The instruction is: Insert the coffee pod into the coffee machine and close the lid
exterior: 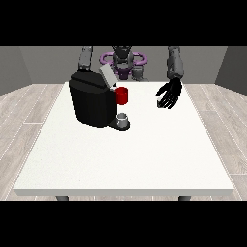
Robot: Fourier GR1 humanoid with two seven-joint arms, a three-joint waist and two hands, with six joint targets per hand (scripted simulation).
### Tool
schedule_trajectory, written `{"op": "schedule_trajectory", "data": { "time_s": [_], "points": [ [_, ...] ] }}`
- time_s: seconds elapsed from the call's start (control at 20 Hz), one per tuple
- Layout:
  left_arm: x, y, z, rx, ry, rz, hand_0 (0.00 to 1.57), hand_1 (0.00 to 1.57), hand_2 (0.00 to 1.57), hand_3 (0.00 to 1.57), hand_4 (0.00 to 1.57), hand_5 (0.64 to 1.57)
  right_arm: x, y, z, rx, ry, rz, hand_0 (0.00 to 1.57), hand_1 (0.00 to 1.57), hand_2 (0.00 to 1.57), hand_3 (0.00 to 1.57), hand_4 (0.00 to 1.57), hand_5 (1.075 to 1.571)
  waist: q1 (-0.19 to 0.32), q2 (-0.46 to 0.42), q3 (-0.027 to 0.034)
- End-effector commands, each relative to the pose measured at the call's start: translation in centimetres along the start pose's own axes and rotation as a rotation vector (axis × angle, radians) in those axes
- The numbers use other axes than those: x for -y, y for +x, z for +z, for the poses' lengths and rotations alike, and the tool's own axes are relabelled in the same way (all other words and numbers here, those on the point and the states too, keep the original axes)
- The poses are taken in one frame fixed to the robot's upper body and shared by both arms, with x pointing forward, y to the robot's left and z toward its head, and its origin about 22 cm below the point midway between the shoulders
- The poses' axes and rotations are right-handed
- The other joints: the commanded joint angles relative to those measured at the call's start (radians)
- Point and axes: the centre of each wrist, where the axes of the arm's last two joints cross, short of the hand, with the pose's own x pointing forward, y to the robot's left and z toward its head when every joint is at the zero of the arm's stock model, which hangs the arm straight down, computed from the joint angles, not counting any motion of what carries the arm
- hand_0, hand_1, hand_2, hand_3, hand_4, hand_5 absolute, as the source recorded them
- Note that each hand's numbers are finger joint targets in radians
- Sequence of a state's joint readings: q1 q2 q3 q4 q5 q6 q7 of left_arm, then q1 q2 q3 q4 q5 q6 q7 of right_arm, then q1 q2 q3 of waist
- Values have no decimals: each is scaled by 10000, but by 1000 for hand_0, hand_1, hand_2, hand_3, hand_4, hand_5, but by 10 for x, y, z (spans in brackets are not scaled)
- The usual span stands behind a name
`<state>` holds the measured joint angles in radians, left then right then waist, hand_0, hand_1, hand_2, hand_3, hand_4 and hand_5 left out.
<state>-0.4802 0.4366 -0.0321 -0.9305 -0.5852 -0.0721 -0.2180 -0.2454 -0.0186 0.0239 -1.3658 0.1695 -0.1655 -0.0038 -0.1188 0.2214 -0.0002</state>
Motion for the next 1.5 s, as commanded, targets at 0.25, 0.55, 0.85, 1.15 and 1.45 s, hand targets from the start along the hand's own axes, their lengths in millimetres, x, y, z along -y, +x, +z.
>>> {"op": "schedule_trajectory", "data": {
  "time_s": [0.25,0.55,0.85,1.15,1.45],
  "points": [
    [37,-2,-2,-209,-1082,-2091,757,757,950,811,339,1571,-1,-17,5,-514,438,-331,0,0,0,0,0,1571,-210,-427,2],
    [26,-18,0,-668,-2176,-2985,748,748,941,809,373,1571,2,-31,7,-603,115,-280,0,0,0,0,0,1571,-78,-404,3],
    [27,-15,-12,-475,-1964,-3125,909,909,1050,956,411,1571,-2,-21,-3,-954,-309,646,0,0,0,0,0,1571,-62,-417,-2],
    [25,4,-29,379,-1220,-1908,1369,1369,1368,1298,482,1571,4,-27,2,-994,-112,974,0,0,0,0,0,1571,-300,-628,-6],
    [8,34,-44,914,-2406,-1269,1420,1420,1410,1332,518,1571,5,-65,11,-1923,-486,839,0,0,0,0,0,1571,408,-1368,4]
  ]
}}
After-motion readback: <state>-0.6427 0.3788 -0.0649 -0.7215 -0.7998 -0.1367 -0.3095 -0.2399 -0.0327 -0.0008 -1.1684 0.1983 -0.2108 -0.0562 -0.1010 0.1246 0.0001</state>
